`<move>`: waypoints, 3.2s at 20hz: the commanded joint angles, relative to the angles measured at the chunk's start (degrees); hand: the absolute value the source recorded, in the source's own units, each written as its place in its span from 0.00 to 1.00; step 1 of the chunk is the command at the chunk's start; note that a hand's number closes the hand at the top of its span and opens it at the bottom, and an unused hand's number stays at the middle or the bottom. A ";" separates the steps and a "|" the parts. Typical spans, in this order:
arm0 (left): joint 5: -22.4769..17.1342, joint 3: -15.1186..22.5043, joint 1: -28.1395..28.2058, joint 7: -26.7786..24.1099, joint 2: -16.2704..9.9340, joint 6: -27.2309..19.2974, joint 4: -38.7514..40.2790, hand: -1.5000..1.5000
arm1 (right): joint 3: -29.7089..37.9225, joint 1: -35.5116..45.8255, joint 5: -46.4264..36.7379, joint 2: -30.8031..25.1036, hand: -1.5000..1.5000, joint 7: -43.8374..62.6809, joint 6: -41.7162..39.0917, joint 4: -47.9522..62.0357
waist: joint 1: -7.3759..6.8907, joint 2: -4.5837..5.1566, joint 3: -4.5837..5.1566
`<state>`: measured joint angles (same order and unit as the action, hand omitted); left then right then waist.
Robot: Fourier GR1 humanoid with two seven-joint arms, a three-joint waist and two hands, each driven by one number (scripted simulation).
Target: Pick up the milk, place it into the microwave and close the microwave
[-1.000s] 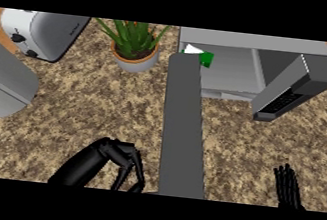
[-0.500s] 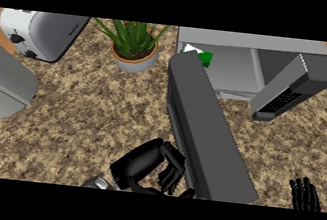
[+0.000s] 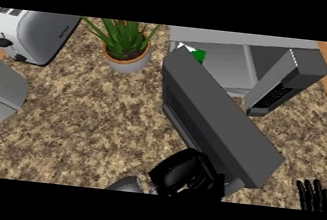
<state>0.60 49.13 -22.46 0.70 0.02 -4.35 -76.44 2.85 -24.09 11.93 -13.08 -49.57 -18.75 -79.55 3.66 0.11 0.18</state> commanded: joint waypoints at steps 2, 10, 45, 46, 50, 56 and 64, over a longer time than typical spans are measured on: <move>-6.84 6.50 -6.13 1.70 -0.01 -6.91 8.99 1.00 | -0.77 -1.09 3.52 -2.84 0.00 -1.64 -6.87 -6.51 | 2.49 0.53 -0.08; -18.47 4.60 -12.23 -6.24 -0.02 -18.45 10.89 0.00 | -4.00 -2.15 4.73 -4.41 0.00 3.54 -5.07 -14.68 | 7.11 1.56 0.16; -43.07 -8.43 -33.23 -22.10 -0.02 -25.48 31.86 1.00 | -6.77 -4.42 17.38 -12.83 0.00 14.63 -9.99 -31.63 | 17.60 4.72 -0.05; -43.10 -8.36 -33.42 -22.28 -0.02 -25.36 32.66 1.00 | -6.74 -3.79 17.82 -12.48 0.00 14.35 -9.98 -31.39 | 17.25 4.98 -0.17; -43.99 -8.40 -33.56 -24.64 -0.02 -25.77 33.08 1.00 | -6.75 -4.08 18.74 -12.96 0.00 15.03 -10.04 -32.90 | 17.88 5.02 -0.10; -45.86 -8.29 -33.46 -25.83 -0.02 -25.51 34.51 1.00 | -5.30 -3.95 19.09 -14.24 0.00 15.33 -9.93 -35.02 | 18.35 5.13 -0.08; -47.74 -8.07 -34.55 -27.65 -0.02 -25.76 35.15 1.00 | -6.10 -5.65 22.79 -15.08 0.00 16.58 -11.68 -36.11 | 18.98 5.38 -0.20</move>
<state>-45.99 42.70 -53.05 -27.42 0.00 -31.59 -45.17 -3.07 -29.25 33.46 -27.74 -32.72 -28.96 -115.35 21.93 4.52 0.01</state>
